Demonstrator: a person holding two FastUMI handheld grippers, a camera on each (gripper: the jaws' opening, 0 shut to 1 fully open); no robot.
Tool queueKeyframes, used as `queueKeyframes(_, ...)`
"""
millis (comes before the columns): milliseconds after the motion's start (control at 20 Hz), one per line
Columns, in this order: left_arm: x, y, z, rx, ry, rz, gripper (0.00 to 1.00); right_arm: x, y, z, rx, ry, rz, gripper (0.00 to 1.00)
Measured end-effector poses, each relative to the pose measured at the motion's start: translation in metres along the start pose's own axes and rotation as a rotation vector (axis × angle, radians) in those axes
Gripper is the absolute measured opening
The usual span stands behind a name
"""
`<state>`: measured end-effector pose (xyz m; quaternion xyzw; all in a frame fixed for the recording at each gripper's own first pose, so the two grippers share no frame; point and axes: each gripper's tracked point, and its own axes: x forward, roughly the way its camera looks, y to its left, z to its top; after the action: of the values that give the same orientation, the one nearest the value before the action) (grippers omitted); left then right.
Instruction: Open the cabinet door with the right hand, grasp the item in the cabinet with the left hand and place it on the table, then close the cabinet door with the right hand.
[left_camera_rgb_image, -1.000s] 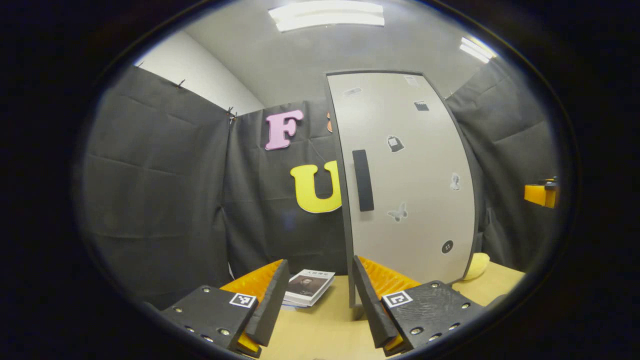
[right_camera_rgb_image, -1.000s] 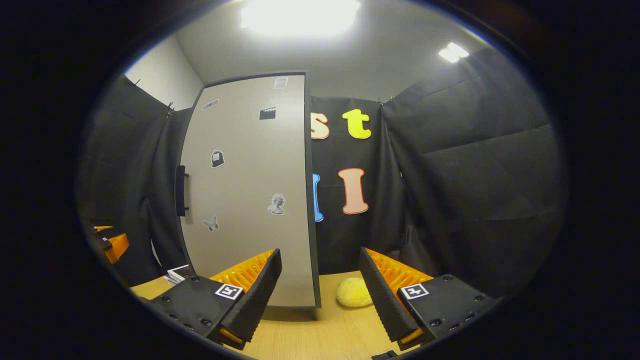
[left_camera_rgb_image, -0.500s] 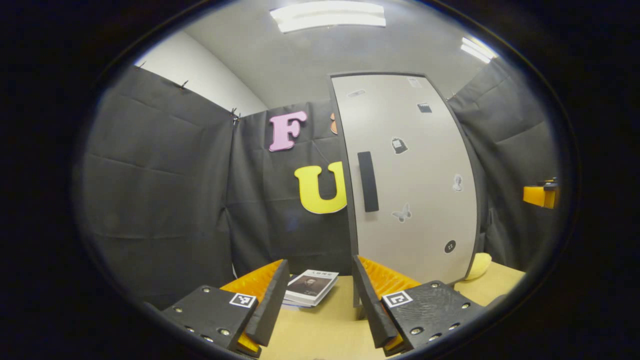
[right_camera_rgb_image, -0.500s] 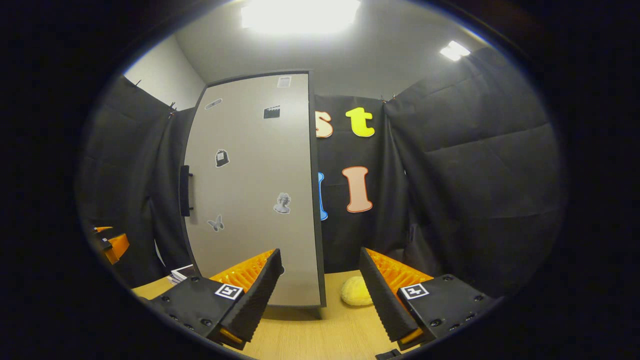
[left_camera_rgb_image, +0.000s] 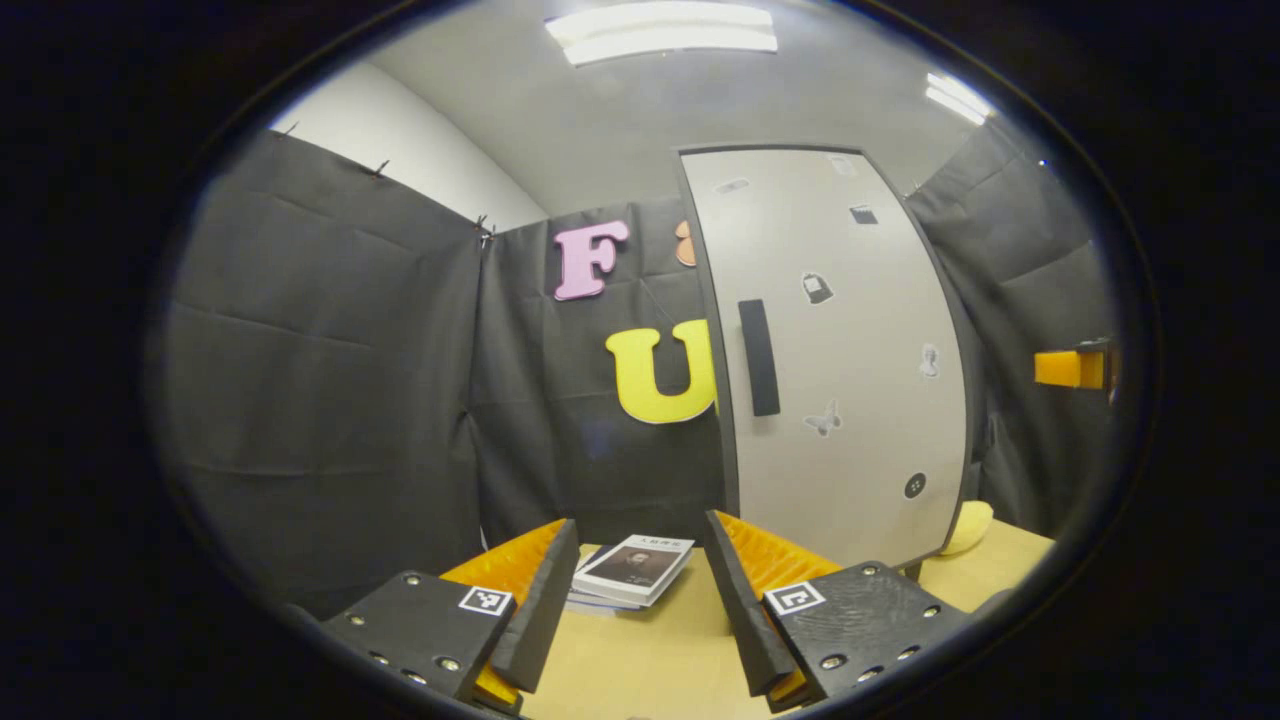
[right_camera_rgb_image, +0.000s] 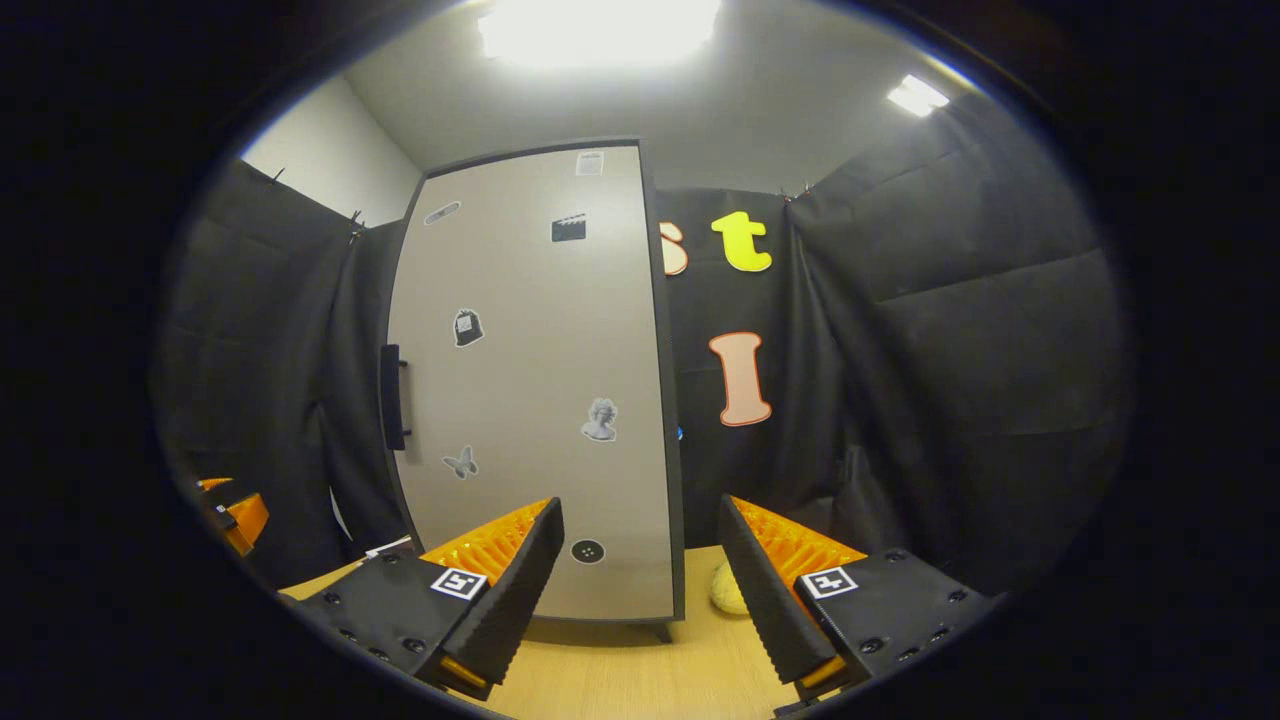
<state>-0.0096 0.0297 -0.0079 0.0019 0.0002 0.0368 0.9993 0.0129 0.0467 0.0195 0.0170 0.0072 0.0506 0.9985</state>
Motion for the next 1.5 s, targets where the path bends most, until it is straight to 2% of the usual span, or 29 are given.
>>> queueKeyframes(100,-0.003,0.009,-0.003,0.001,0.004,0.016,0.76,0.008,0.014,0.007,0.008,0.002,0.031,0.95)
queueKeyframes(150,-0.003,0.015,-0.004,0.002,0.006,0.025,0.76,0.012,0.022,0.011,0.01,0.001,0.046,0.98)
queueKeyframes(650,-0.017,0.082,-0.023,0.003,0.033,0.122,0.76,0.043,0.105,0.044,-0.007,-0.03,0.165,0.97)
queueKeyframes(700,-0.02,0.09,-0.024,0.002,0.035,0.132,0.76,0.047,0.112,0.045,-0.001,-0.029,0.174,0.93)
queueKeyframes(800,-0.026,0.106,-0.027,0.004,0.034,0.157,0.76,0.052,0.127,0.048,0.012,-0.026,0.189,0.93)
queueKeyframes(850,-0.028,0.113,-0.028,0.006,0.035,0.168,0.76,0.054,0.133,0.048,0.014,-0.021,0.193,0.97)
queueKeyframes(950,-0.031,0.127,-0.034,0.011,0.046,0.183,0.75,0.061,0.144,0.049,0.008,-0.012,0.194,0.93)
queueKeyframes(1000,-0.032,0.132,-0.039,0.014,0.056,0.19,0.76,0.065,0.15,0.049,0.002,-0.009,0.194,0.97)
queueKeyframes(1100,-0.035,0.144,-0.044,0.015,0.068,0.204,0.76,0.072,0.163,0.049,-0.007,-0.003,0.202,0.97)
queueKeyframes(1150,-0.035,0.148,-0.047,0.016,0.072,0.21,0.76,0.075,0.169,0.049,-0.011,0.0,0.206,0.93)
queueKeyframes(1200,-0.038,0.154,-0.05,0.018,0.075,0.215,0.76,0.079,0.175,0.049,-0.016,0.003,0.21,0.97)
queueKeyframes(1500,-0.039,0.178,-0.062,0.022,0.095,0.237,0.76,0.098,0.216,0.05,-0.061,0.002,0.236,0.97)
